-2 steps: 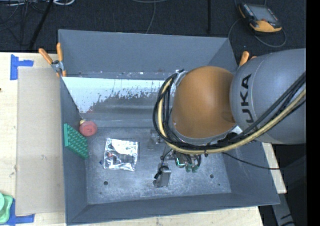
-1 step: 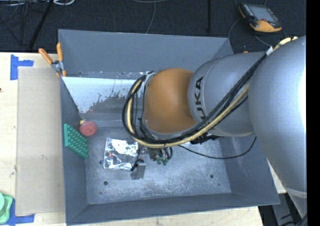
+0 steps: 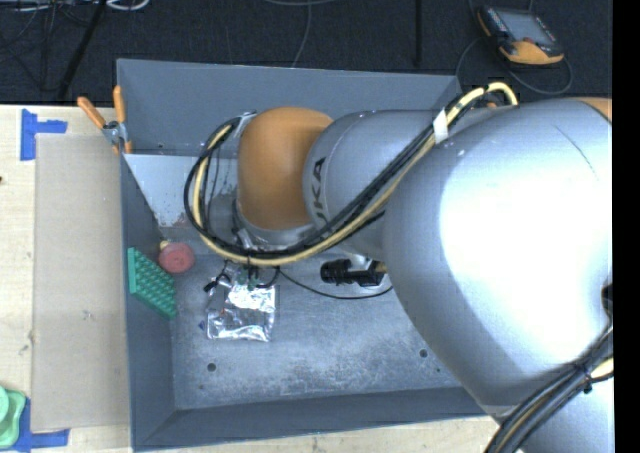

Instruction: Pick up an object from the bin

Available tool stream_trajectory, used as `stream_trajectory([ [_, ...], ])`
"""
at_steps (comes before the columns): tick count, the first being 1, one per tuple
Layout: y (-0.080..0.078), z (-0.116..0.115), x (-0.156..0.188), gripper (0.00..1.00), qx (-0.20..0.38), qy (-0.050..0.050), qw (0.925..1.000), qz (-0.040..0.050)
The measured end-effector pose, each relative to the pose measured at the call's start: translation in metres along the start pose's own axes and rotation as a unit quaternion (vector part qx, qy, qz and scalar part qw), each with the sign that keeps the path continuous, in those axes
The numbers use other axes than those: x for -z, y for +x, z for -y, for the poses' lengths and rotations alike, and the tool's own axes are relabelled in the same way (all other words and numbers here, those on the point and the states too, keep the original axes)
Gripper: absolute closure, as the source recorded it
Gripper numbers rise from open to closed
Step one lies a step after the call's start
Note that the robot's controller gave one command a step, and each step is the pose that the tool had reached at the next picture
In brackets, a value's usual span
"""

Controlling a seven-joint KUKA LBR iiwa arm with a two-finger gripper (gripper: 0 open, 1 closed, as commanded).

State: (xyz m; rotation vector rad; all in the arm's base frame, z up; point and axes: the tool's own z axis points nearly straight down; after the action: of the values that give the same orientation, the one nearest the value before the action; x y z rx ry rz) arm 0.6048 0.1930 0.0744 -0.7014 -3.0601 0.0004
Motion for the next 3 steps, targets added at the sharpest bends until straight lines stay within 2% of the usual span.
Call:
stream_trajectory([
  [1,0.033,0.101,-0.006,0.00,0.049,0.003,0.9988,-0.0013],
  [2,0.089,0.023,-0.005,0.00,0.127,-0.001,0.9919,0.0001],
  [3,0.086,0.026,-0.005,1.00,0.123,0.000,0.9924,0.0008],
])
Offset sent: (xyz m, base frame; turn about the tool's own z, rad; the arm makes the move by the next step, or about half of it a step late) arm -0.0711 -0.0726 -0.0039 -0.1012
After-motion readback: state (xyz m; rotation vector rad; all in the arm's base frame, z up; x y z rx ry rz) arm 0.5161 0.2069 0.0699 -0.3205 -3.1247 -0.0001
